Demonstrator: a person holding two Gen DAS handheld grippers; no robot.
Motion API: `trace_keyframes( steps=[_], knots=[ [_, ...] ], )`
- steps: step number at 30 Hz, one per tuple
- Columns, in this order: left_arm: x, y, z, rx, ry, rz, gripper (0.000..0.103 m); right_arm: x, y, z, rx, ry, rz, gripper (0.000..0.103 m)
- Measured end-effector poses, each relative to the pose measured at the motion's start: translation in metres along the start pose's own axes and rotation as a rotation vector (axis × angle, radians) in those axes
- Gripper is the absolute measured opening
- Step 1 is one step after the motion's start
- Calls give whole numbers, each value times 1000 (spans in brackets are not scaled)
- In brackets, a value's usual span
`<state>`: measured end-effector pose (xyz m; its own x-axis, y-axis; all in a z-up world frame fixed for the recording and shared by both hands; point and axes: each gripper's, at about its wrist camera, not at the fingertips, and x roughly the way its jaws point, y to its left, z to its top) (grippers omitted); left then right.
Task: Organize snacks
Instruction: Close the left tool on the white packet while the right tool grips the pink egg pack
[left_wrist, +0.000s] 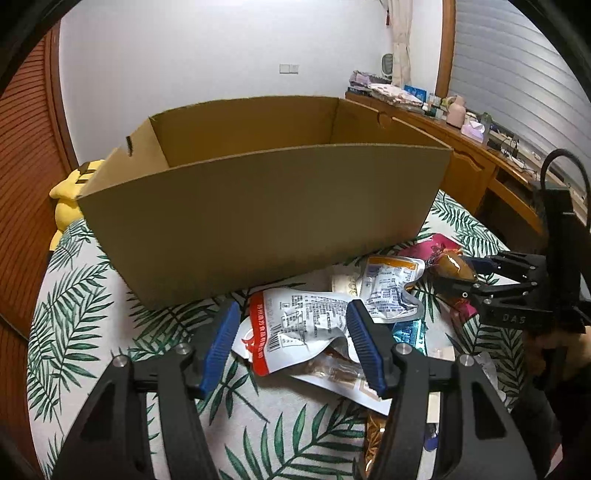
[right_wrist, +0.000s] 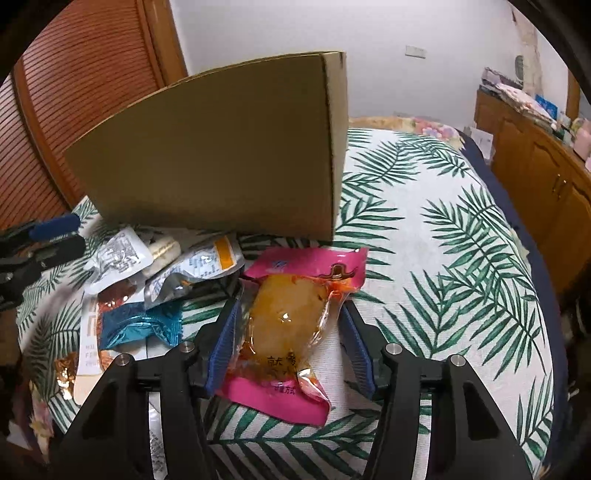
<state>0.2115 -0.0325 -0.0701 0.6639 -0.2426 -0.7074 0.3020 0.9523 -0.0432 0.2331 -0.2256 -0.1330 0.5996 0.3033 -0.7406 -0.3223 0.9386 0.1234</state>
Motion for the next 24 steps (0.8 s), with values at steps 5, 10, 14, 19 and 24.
trace_keyframes(
  steps=[5, 10, 14, 19, 24],
  knots=[
    [17, -5, 4, 16, 50, -26, 67, 2, 2, 0, -15, 0, -8, 56],
    [33, -7, 2, 24, 101, -27, 68, 5, 8, -1, -32, 0, -22, 56],
    [38, -6, 1, 18, 104, -33, 74, 5, 11, -2, -31, -2, -23, 56],
    [46, 0, 2, -12, 117, -57, 82, 5, 11, -3, -29, -2, -22, 56],
    [47, 5, 4, -20, 128, -62, 83, 5, 10, -3, -29, -2, -21, 57]
  ],
)
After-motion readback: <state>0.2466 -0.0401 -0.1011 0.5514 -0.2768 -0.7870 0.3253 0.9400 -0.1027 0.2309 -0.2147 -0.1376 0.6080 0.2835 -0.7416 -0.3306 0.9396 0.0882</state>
